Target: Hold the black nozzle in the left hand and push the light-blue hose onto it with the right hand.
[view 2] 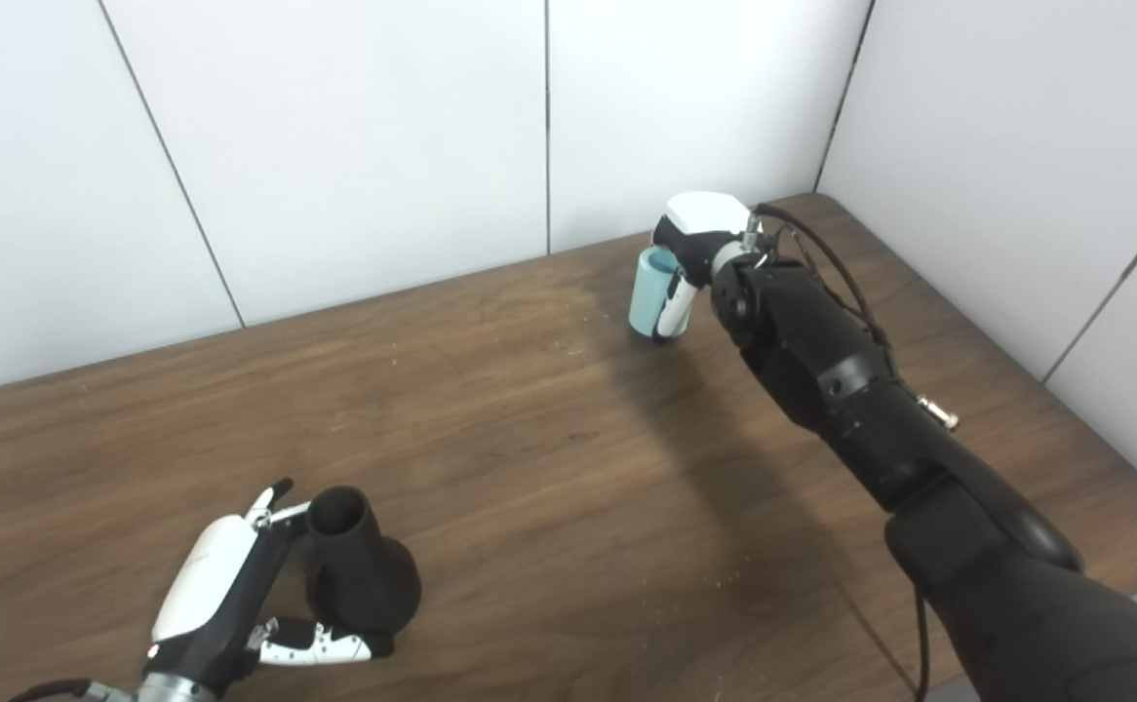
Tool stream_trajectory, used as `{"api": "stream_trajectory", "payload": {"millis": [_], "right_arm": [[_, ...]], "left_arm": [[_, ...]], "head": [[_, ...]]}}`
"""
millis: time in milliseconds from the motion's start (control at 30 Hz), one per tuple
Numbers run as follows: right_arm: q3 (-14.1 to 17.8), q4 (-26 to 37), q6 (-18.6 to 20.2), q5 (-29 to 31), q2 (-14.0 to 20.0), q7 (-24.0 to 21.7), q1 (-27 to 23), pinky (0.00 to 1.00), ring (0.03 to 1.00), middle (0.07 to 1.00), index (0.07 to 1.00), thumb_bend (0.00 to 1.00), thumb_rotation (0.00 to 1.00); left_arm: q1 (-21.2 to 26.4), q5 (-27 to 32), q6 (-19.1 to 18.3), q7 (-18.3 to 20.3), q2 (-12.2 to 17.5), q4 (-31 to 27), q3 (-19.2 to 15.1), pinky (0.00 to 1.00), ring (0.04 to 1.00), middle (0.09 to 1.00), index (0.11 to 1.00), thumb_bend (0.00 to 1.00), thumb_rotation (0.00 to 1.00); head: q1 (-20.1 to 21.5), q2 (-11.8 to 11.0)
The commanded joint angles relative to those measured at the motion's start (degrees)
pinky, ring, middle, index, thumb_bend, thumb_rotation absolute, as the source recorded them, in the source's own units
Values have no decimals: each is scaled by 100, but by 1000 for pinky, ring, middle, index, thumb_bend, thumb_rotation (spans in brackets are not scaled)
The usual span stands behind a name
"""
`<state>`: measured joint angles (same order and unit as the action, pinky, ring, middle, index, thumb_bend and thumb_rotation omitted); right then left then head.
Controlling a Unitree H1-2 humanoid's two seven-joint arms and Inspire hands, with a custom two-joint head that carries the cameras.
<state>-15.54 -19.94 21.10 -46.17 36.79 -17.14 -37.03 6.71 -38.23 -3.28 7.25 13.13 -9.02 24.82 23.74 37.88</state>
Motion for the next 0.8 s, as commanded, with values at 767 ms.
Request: {"api": "stream_trajectory", "payload": {"millis": [767], "right_arm": [[53, 4174, 213, 247, -222, -1810, 151, 320, 426, 502, 485, 500, 0]], "left_arm": [[-238, -563, -800, 511, -76, 19, 412, 1000, 705, 495, 483, 521, 0]], "head": [[-1168, 208]]}}
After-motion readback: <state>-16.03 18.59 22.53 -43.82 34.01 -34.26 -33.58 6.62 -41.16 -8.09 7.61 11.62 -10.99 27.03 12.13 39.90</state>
